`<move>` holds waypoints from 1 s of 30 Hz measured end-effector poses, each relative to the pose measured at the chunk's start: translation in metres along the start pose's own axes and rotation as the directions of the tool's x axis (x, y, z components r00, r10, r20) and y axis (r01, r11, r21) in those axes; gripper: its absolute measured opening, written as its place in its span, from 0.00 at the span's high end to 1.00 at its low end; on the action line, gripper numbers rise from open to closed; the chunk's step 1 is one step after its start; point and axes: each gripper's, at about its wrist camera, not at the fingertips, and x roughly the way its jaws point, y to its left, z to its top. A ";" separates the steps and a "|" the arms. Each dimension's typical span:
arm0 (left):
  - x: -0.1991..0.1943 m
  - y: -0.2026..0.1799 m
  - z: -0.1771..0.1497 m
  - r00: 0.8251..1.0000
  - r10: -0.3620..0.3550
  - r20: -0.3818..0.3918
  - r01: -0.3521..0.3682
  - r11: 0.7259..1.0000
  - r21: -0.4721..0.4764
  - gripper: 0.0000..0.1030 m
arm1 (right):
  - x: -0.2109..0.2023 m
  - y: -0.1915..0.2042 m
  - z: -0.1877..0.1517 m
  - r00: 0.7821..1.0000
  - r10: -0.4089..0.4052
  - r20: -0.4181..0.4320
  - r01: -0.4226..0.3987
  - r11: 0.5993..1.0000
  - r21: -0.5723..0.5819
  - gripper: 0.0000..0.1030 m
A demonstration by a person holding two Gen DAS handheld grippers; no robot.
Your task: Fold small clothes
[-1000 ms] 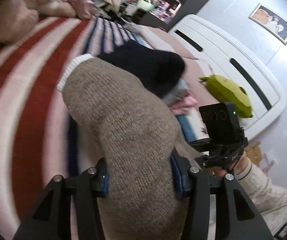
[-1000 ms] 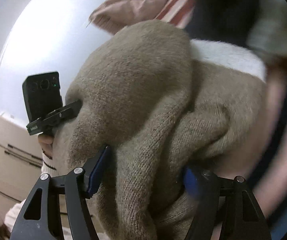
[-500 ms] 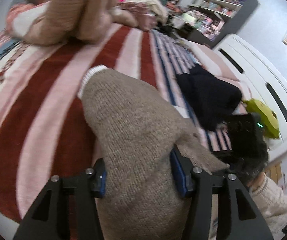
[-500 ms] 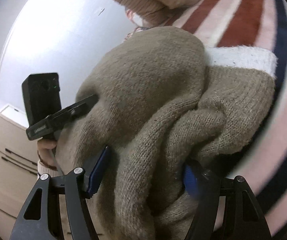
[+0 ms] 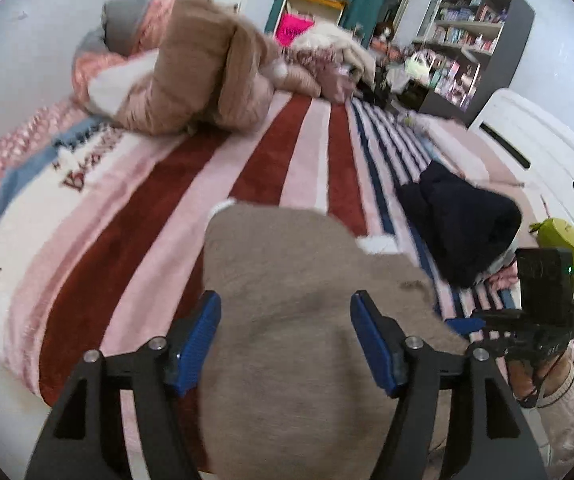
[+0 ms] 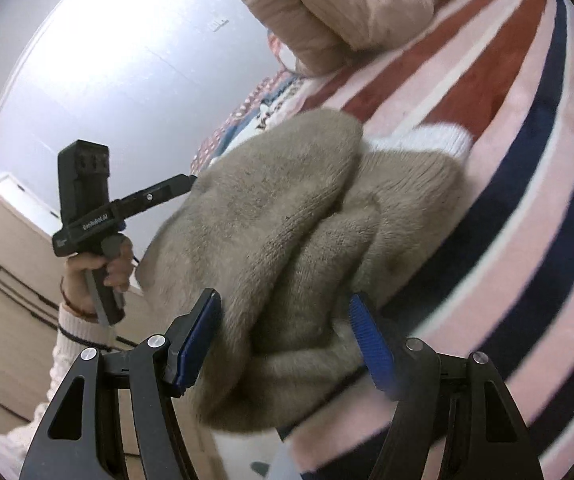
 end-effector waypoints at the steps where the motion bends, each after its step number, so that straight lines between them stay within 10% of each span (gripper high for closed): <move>1: -0.007 -0.007 -0.001 1.000 0.017 0.018 -0.017 1.000 0.006 0.38 | -0.010 0.002 -0.004 1.000 -0.013 0.011 0.013 1.000 -0.014 0.38; 10: -0.048 -0.120 -0.031 0.976 0.125 0.176 -0.147 0.982 0.118 0.34 | -0.093 0.026 -0.056 0.979 -0.147 0.143 0.164 0.979 -0.119 0.36; 16: -0.063 -0.225 -0.057 0.941 0.103 0.322 -0.171 0.966 0.193 0.27 | -0.163 0.028 -0.107 0.918 -0.295 0.264 0.329 0.940 -0.094 0.32; 22: -0.071 -0.314 -0.082 0.905 0.019 0.425 -0.128 0.965 0.230 0.10 | -0.231 0.046 -0.161 0.779 -0.493 0.386 0.551 0.833 -0.048 0.28; 30: -0.075 -0.382 -0.103 0.864 -0.019 0.504 -0.134 0.955 0.266 0.01 | -0.306 0.086 -0.224 0.519 -0.639 0.568 0.755 0.654 0.046 0.00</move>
